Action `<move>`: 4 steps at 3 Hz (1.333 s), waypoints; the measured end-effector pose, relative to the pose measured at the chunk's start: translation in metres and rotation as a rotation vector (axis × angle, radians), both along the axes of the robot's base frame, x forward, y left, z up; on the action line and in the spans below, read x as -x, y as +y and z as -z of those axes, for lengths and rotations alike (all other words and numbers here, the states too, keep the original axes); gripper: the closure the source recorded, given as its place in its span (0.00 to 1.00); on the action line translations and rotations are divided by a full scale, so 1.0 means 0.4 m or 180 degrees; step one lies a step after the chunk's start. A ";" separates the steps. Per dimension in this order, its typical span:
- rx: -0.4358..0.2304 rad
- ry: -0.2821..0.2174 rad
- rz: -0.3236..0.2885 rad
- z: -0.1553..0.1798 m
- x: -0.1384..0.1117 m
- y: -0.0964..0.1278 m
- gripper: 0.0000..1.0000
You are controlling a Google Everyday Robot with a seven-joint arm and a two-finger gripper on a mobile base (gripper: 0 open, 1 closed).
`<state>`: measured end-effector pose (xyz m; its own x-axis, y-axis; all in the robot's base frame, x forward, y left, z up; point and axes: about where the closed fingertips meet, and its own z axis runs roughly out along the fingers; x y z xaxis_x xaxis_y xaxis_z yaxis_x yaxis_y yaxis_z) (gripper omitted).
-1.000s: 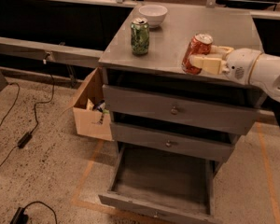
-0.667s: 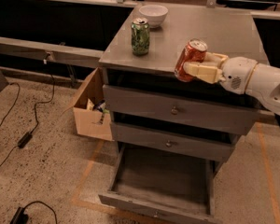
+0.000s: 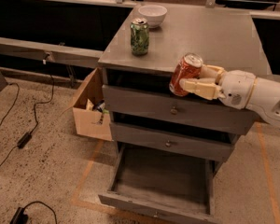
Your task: Place coke can into bottom drawer
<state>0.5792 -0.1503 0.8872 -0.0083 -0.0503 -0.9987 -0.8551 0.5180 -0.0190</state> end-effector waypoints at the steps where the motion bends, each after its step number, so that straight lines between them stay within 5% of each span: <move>1: 0.0129 -0.0062 -0.0126 0.099 0.039 0.018 1.00; 3: 0.0126 0.0051 -0.0175 0.152 0.064 0.044 1.00; 4: 0.0060 0.0153 -0.0205 0.259 0.119 0.067 1.00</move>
Offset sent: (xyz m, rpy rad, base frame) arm -0.0134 0.0059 -0.0335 -0.0348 -0.0174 0.0343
